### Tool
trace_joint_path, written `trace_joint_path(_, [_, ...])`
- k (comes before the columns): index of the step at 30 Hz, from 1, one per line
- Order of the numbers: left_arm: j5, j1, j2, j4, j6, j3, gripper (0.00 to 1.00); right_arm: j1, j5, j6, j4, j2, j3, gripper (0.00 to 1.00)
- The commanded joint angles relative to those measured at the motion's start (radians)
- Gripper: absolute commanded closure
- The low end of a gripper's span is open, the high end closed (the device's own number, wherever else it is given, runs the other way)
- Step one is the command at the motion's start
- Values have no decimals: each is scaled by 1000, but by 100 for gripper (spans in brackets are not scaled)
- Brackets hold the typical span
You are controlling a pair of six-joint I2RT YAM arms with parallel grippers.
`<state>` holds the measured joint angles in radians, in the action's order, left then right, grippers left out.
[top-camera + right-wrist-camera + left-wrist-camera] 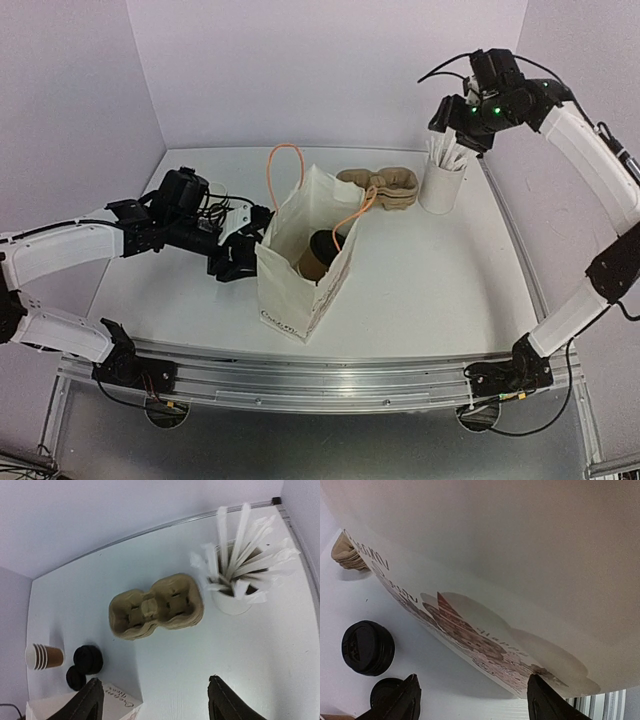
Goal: Pack the takeout coffee
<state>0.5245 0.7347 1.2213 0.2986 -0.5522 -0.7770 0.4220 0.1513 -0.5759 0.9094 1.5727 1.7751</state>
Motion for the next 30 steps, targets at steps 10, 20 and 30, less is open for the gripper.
trace_joint_path(10, [93, 50, 101, -186, 14, 22, 29, -223, 74, 205, 56, 393, 364, 51])
trace_joint_path(20, [67, 62, 97, -238, 17, 69, 29, -244, 23, 294, 22, 592, 568, 59])
trace_joint_path(30, [-23, 61, 28, -190, 84, 89, 28, -253, 59, 299, -28, 722, 638, 58])
